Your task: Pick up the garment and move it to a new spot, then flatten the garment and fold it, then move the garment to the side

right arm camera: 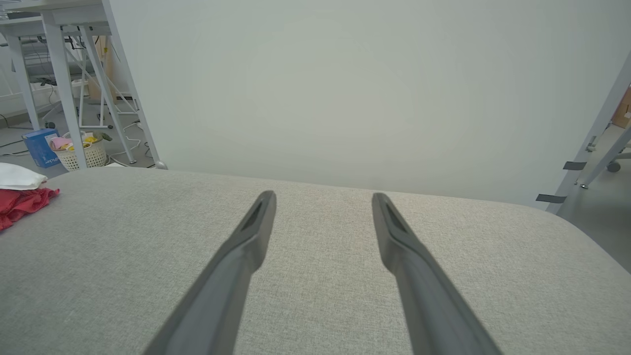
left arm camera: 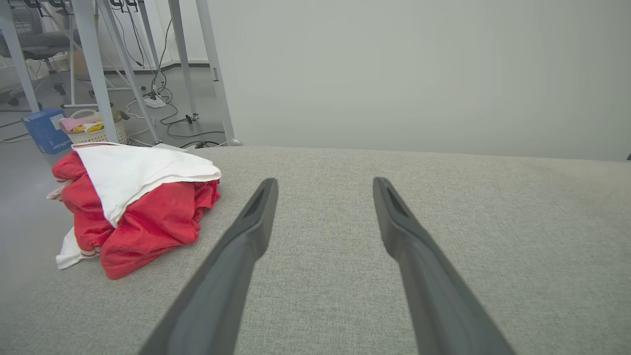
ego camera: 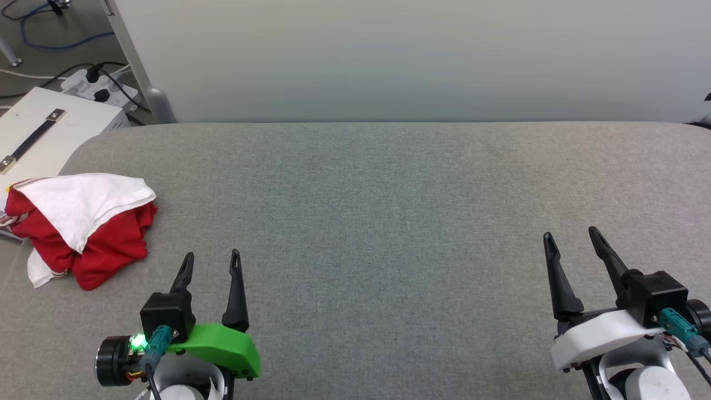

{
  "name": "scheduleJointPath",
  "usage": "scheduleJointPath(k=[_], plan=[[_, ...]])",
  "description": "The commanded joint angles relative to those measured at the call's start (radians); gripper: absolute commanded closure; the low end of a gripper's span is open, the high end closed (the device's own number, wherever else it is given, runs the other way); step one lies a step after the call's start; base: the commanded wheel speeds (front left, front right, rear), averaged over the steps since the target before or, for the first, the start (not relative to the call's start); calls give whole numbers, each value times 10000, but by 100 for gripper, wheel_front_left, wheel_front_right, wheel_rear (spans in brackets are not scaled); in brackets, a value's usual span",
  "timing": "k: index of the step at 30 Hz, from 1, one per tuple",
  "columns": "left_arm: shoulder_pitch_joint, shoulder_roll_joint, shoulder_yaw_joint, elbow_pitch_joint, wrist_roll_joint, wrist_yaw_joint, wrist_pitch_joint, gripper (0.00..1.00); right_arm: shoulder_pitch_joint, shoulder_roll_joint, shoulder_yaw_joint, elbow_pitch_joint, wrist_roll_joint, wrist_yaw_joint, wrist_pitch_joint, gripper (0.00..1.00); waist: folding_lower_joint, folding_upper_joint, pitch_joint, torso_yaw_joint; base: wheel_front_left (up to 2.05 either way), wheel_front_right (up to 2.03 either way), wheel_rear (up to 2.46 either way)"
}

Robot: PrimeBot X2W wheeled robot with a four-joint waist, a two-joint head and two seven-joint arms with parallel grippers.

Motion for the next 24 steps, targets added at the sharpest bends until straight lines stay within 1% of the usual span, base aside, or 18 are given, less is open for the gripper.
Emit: scheduleJointPath(k=[1,24], plan=[[11,-23,-30,61,-69,38,-97,0,-26,-5,0,28,55,-4,-137,0,0,0,3,0,0,0,0],[42,-31,-209,313,-321,124,-574,0,-168,-6,-105,775,29,-5,-608,0,0,0,-9,39,0,0,0]])
